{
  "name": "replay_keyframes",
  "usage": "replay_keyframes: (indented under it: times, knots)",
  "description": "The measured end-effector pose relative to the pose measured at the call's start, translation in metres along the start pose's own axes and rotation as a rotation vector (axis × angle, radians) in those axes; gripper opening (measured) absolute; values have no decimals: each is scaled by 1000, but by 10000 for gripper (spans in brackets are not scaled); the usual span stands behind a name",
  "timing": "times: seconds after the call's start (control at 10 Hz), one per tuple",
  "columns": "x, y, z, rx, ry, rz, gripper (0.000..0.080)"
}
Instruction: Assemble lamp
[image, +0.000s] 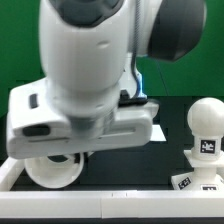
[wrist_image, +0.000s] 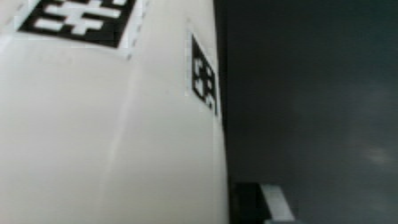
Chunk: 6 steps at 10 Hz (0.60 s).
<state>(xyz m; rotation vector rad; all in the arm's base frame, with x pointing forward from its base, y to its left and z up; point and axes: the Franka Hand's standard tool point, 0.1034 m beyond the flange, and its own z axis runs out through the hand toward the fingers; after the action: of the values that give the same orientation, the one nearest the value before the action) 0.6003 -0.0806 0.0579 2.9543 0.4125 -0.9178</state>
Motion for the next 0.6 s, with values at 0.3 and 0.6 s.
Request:
replay_keyframes:
  times: [0.3, 0.6]
  knots:
    - [-6, -10, 0, -13, 46, -32, 41]
    - [-6, -10, 2, -13, 45, -32, 41]
